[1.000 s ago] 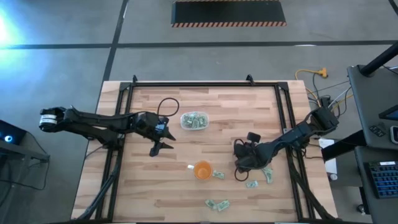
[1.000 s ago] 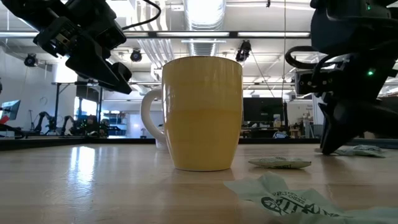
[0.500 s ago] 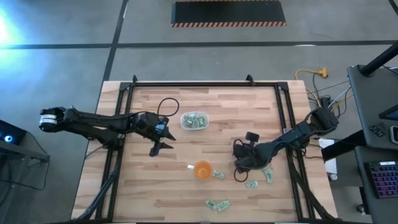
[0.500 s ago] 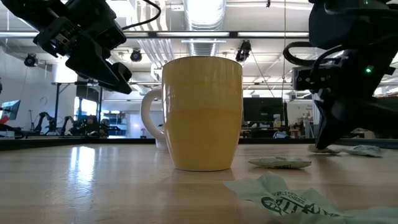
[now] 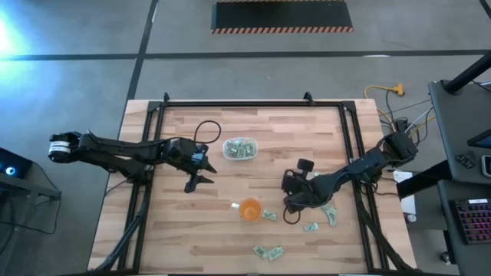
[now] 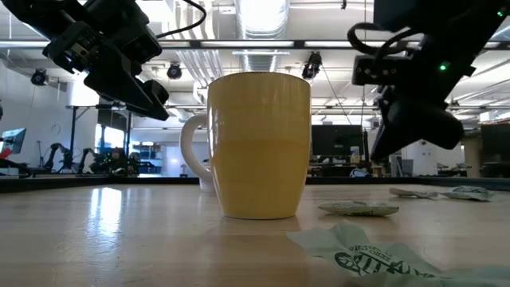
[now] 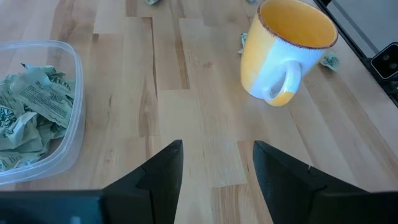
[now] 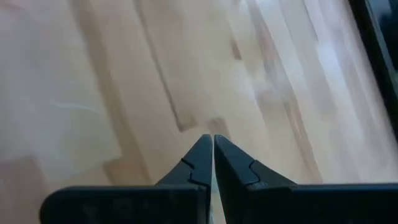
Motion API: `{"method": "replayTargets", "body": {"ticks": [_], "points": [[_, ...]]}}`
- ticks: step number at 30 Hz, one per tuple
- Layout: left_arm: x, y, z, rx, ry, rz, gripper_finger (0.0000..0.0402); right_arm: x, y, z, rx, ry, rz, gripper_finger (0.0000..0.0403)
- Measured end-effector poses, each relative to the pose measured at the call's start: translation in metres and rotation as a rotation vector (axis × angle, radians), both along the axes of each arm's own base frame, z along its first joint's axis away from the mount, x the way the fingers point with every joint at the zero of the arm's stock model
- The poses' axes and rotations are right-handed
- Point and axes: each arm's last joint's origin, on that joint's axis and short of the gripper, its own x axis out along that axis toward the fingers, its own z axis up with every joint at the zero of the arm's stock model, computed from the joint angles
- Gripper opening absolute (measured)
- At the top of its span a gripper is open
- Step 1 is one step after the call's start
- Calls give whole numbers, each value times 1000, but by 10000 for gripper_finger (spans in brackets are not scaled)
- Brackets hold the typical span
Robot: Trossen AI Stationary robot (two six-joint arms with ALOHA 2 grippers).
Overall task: Pick and place Stevia / Truvia into bins
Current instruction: Put the stevia packet into the transparent bin
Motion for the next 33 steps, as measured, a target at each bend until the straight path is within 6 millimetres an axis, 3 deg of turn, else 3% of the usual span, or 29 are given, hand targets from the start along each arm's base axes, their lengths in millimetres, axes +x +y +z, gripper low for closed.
{"method": "replayTargets", "body": {"ticks": [4,9,17,22,33], "points": [[0,0,0,0,0,0,178,-7,-11,-3,76,43,-151,16],[0,0,0,0,1,0,178,-10,-19,-9,197,66,-267,57],[0,0,0,0,1,0,178,-5,-25,-10,225,32,-292,145],[0,0,0,0,1,0,178,-3,-32,-14,291,37,-325,179],[0,0,0,0,2,0,178,-5,-50,-20,362,71,-402,191]]}}
